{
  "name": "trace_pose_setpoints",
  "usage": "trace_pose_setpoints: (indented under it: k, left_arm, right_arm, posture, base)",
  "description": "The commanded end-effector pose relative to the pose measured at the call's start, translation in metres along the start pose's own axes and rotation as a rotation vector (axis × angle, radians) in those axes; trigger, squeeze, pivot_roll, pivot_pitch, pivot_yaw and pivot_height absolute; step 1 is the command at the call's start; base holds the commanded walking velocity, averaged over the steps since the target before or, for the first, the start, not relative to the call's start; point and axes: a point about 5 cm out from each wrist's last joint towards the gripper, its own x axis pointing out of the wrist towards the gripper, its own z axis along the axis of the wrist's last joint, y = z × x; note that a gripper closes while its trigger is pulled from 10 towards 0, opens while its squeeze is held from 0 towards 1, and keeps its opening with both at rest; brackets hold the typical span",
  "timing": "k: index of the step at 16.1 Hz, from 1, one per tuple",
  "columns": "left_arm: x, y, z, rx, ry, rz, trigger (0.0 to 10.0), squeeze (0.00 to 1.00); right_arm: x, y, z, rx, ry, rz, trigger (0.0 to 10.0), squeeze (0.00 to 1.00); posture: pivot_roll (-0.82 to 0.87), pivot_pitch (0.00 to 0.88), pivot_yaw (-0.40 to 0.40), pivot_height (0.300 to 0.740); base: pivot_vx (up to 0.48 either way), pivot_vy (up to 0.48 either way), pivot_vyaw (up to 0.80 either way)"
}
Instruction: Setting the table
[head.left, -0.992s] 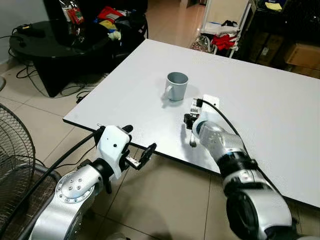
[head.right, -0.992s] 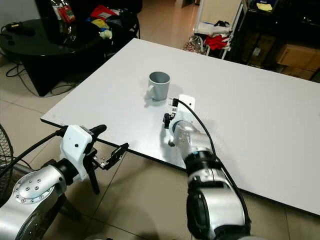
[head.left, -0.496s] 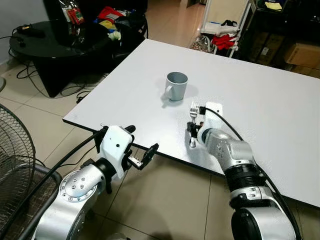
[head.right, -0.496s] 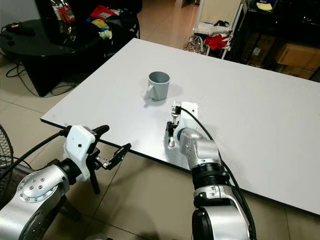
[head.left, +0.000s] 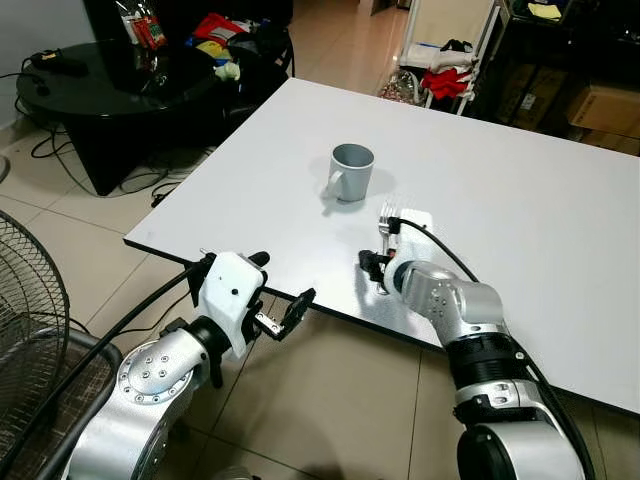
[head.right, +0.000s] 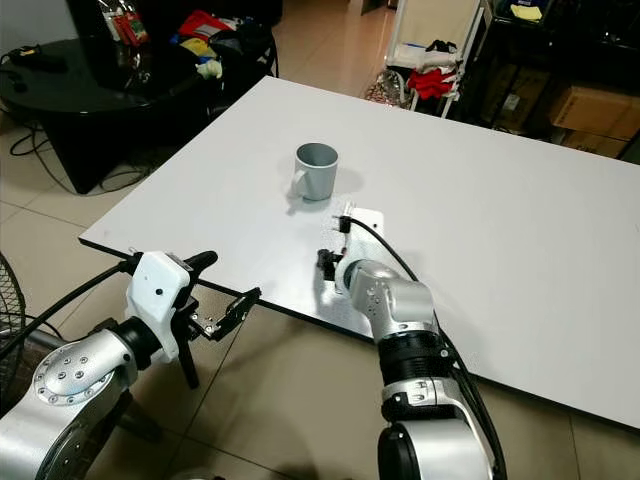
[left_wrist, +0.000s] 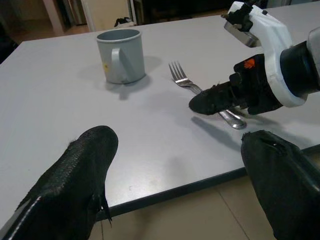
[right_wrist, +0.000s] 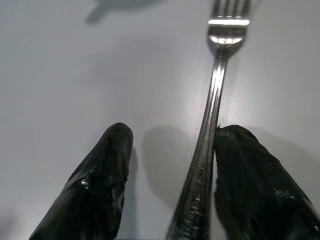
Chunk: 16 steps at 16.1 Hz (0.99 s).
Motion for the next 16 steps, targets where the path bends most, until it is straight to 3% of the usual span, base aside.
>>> trace_pose_setpoints:
  k: [1, 5, 10, 12, 14, 15, 16]
  left_arm:
    - [0.0, 0.001, 0.003, 0.016, -0.009, -0.004, 10.0, 0.0]
    - [0.001, 0.001, 0.003, 0.017, -0.011, -0.007, 10.0, 0.0]
    - [0.001, -0.002, 0.004, -0.007, -0.029, 0.002, 10.0, 0.0]
    - [-0.002, 0.002, 0.002, -0.041, -0.032, 0.11, 10.0, 0.0]
    - [-0.001, 0.006, 0.0, -0.054, -0.038, 0.177, 10.0, 0.0]
    - [0.0, 0.006, -0.003, -0.078, -0.037, 0.228, 10.0, 0.0]
    - [-0.003, 0.007, -0.008, -0.08, -0.043, 0.322, 10.0, 0.0]
  right_arm:
    - [-0.002, 0.0, -0.001, -0.004, 0.007, 0.002, 10.0, 0.0]
    - [-0.004, -0.003, 0.002, 0.004, -0.004, -0.006, 10.0, 0.0]
    - [-0.031, -0.013, 0.016, -0.043, -0.067, -0.012, 10.0, 0.0]
    - [-0.061, -0.028, 0.023, -0.113, -0.161, -0.017, 10.0, 0.0]
    - [-0.07, -0.031, 0.023, -0.138, -0.217, 0.002, 10.0, 0.0]
    - [-0.078, -0.033, 0.02, -0.222, -0.296, 0.004, 10.0, 0.0]
    - [-0.09, -0.029, 0.009, -0.245, -0.37, 0.027, 10.0, 0.0]
  posture:
    - [0.1, 0.0, -0.058, 0.74]
    - [0.09, 0.0, -0.051, 0.74]
    - [0.09, 0.0, -0.046, 0.74]
    - [0.08, 0.0, -0.037, 0.74]
    - [0.07, 0.0, -0.032, 0.74]
    - [0.07, 0.0, -0.037, 0.74]
    - [0.07, 0.0, -0.04, 0.74]
  base:
    - [0.0, 0.0, 0.0]
    - [0.0, 0.0, 0.0]
    - [0.0, 0.0, 0.0]
    - [0.0, 0.0, 0.0]
    - [0.0, 0.0, 0.0]
    - [0.0, 0.0, 0.0]
    - [0.0, 0.0, 0.0]
